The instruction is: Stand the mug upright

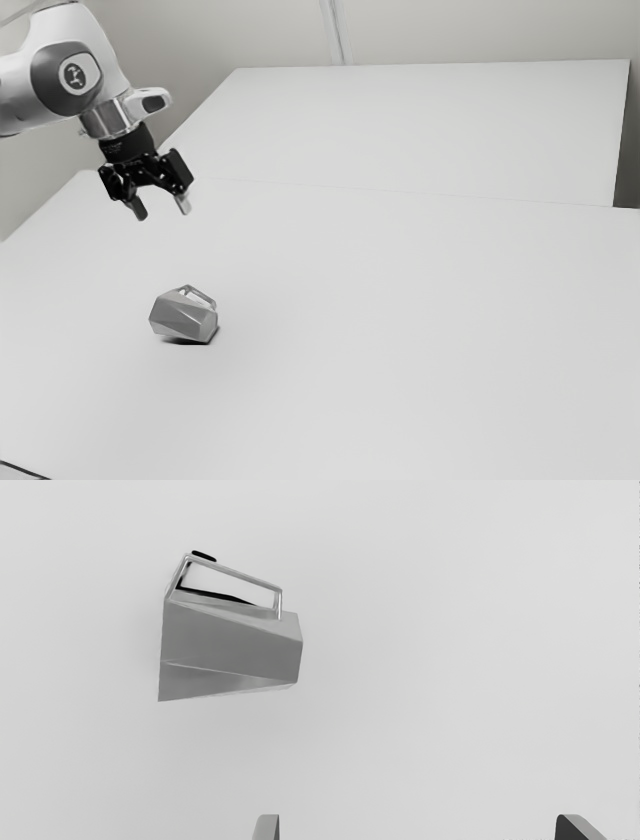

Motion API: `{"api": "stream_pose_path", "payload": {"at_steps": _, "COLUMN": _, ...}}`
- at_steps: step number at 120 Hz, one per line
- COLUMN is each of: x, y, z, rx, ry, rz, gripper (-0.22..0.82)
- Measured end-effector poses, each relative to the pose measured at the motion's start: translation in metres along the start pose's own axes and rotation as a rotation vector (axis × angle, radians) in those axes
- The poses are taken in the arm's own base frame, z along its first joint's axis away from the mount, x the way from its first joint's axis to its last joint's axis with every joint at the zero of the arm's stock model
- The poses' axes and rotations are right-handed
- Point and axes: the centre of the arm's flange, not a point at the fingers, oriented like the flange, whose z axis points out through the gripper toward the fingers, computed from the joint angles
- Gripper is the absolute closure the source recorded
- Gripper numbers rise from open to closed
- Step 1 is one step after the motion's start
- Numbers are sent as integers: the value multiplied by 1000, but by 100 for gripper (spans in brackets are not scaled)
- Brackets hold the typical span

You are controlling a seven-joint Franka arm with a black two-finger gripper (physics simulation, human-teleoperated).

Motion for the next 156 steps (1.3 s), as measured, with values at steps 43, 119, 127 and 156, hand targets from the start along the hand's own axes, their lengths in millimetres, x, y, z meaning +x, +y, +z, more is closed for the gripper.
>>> {"api": "stream_pose_path", "payload": {"at_steps": 43, "x": 10, "y": -99, "z": 60, "rx": -187, "ry": 0, "rz": 52, "gripper": 0}}
{"api": "stream_pose_path", "payload": {"at_steps": 119, "x": 28, "y": -201, "z": 164, "rx": -452, "ry": 19, "rz": 135, "gripper": 0}}
{"api": "stream_pose_path", "payload": {"at_steps": 127, "x": 27, "y": -203, "z": 171, "rx": -476, "ry": 11, "rz": 149, "gripper": 0}}
{"api": "stream_pose_path", "payload": {"at_steps": 156, "x": 26, "y": -200, "z": 198, "rx": -582, "ry": -14, "rz": 186, "gripper": 0}}
